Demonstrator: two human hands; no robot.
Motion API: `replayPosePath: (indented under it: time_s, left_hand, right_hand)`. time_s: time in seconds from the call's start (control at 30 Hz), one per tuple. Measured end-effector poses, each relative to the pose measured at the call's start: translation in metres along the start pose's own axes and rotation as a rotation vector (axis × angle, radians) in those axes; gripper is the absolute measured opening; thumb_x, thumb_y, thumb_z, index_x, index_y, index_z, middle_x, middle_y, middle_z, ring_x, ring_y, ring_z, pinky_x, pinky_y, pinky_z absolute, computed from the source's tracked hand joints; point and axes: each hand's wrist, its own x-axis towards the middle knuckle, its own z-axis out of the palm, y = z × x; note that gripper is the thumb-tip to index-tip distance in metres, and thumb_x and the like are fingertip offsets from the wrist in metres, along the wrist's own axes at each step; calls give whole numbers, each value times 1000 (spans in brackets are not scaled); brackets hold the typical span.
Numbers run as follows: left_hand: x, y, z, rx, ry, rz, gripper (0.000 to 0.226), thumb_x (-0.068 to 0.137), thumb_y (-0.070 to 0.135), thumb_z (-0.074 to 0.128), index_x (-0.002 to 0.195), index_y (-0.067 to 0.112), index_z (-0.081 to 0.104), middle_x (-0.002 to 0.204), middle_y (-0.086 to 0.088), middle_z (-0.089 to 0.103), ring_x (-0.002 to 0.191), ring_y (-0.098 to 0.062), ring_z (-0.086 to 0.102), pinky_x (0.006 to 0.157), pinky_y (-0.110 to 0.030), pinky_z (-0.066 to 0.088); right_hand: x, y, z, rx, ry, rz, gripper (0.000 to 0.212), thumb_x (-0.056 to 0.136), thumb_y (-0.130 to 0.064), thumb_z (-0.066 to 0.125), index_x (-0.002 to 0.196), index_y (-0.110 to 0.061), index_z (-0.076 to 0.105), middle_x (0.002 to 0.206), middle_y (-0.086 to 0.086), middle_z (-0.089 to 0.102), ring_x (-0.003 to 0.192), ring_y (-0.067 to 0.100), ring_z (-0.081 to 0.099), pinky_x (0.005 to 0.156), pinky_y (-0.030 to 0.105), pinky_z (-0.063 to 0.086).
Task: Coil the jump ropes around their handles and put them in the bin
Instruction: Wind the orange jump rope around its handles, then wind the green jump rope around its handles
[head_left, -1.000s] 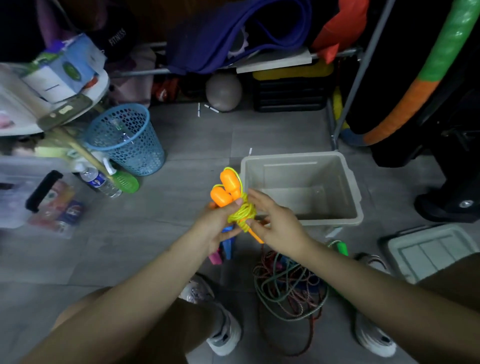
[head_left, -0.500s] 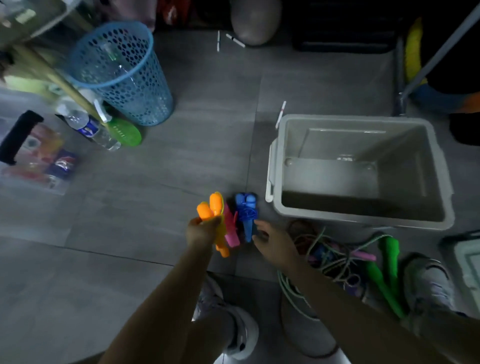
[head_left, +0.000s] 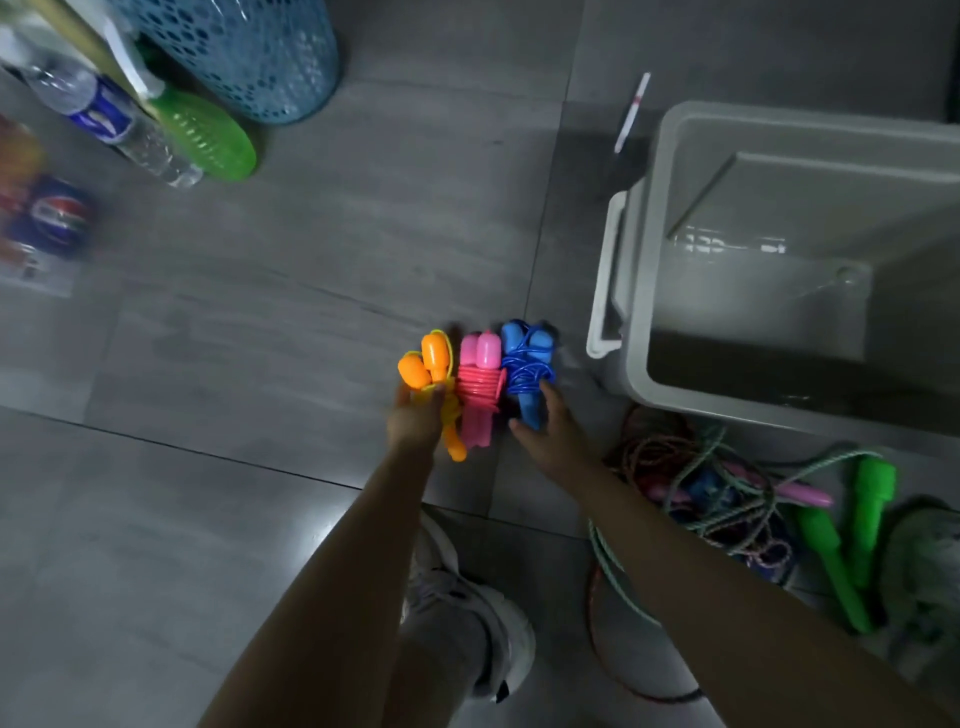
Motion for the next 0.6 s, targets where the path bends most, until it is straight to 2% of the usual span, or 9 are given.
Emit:
replayPosePath:
  time_s: [0.03,0.07,0.1,0.13,0.17,0.23,0.33,0.43,0.6]
  left_hand:
    - [5,-1,0,60,-27,6,41,83,32,64,114,13,47,84,-11,58,57,-18,65,46,-38,55]
    - [13,-6,1,176,-42,-13,61,77,45,63,129,18,44,97,-17,62,77,-29,68,65,-48,56]
    - [21,-11,2,336,-30,-32,78,78,52,61,144,20,33,116,-24,59,101,-37,62,87,-49,50]
    - [24,-12,4,473,-4,-42,83,85,52,57,151,19,20,131,-29,50,120,-41,50,102,-42,39]
    - [24,-13,7,545,18,-33,81,89,51,51,152,18,13,141,-29,41,131,-41,39,108,-36,29]
    - [18,-9,13,560,31,-24,75,92,47,49,153,22,11,153,-25,21,139,-40,26,112,-35,20]
    - [3,-13,22,675,46,19,73,95,37,51,153,23,8,155,-30,-4,143,-45,8,115,-44,13]
    - [-19,-15,25,784,39,111,70,96,36,48,153,20,10,156,-27,-6,145,-39,-1,115,-49,7]
    - [-67,-10,42,881,-44,261,71,94,40,47,152,19,14,157,-24,0,145,-38,6,116,-46,11]
  right_hand:
    - [1,0,2,7,-4,3,74,90,-22,61,149,-9,18,153,11,27,139,24,29,108,28,25]
    - [1,-1,3,7,-12,2,75,90,-22,61,149,-9,16,154,11,26,140,24,29,109,28,24]
    - [1,-2,5,-1,-15,-12,76,90,-22,61,149,-8,15,154,11,26,140,24,29,109,29,25]
    - [0,-2,6,-14,-14,-26,78,89,-21,62,149,-7,15,153,13,27,139,25,31,109,30,26]
    - [-2,-1,6,-22,-11,-39,78,88,-19,63,149,-5,16,152,15,29,138,27,33,109,31,27]
    - [-9,1,4,-19,7,-52,74,88,-16,64,147,-3,22,149,17,35,135,29,37,108,32,29]
    - [-23,8,-5,-5,75,-64,66,87,-14,63,144,-6,31,144,16,43,131,30,43,106,34,32]
    - [-42,20,-20,-32,82,-18,63,90,-22,59,146,-14,31,146,8,42,131,26,43,107,34,34]
    - [-78,31,-45,-102,193,-120,57,91,-24,58,143,-13,38,131,13,56,118,28,54,99,33,40]
